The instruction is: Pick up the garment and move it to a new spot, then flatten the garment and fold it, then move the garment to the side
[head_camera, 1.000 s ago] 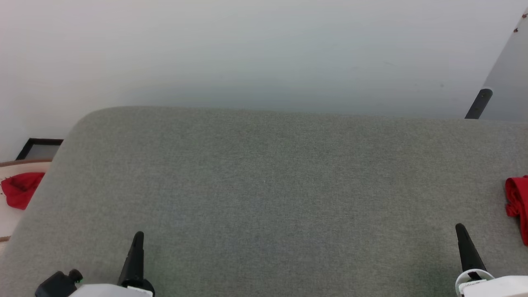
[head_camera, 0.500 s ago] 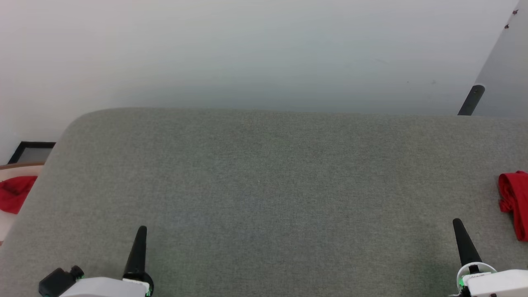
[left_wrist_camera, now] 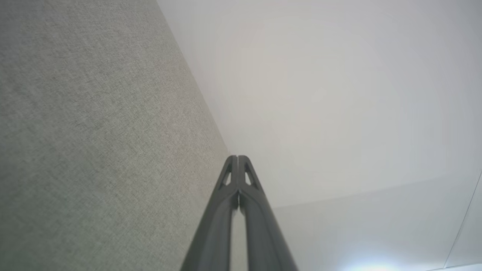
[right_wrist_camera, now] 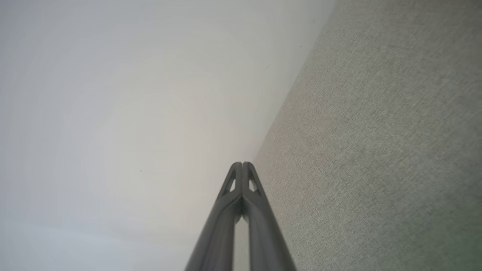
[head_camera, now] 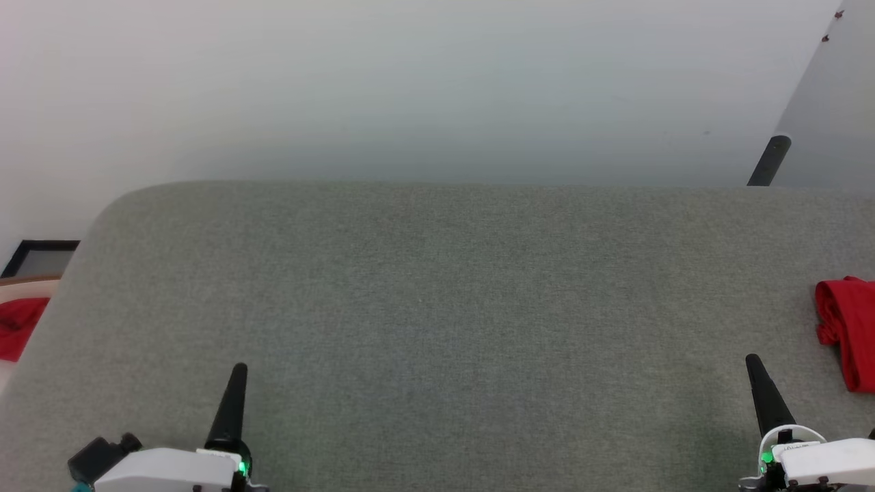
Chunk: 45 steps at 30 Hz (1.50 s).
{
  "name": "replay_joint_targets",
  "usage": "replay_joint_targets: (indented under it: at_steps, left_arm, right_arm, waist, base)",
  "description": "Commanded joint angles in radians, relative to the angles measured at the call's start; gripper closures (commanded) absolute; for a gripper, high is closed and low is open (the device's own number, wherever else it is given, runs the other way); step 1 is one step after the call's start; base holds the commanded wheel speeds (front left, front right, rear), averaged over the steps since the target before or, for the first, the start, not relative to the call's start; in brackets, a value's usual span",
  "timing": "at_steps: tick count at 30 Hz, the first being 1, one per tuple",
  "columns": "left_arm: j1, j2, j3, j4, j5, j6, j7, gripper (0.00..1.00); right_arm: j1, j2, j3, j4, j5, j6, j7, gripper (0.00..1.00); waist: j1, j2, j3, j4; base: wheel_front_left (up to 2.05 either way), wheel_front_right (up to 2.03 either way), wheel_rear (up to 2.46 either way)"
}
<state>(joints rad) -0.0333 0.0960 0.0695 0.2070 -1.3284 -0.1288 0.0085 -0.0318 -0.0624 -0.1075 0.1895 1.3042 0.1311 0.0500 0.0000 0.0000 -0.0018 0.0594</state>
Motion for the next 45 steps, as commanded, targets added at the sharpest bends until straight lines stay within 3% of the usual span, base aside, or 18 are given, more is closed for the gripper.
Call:
replay_joint_targets:
  at_steps: [1, 45]
  left_arm:
    - [-0.016, 0.0, 0.005, -0.002, -0.022, -0.002, 0.006, 1.0]
    - [-0.08, -0.035, 0.03, 0.04, -0.302, -0.003, 0.095, 1.0]
  right_arm:
    - [-0.02, 0.0, -0.003, -0.001, 0.024, 0.0, 0.005, 1.0]
    - [-0.086, 0.014, -0.007, 0.057, 0.314, 0.0, 0.066, 1.0]
  waist:
    - [0.0, 0.0, 0.0, -0.002]
    - [0.0, 0.0, 0.005, -0.059]
  base:
    - [0.0, 0.0, 0.0]
    - [0.0, 0.0, 0.0]
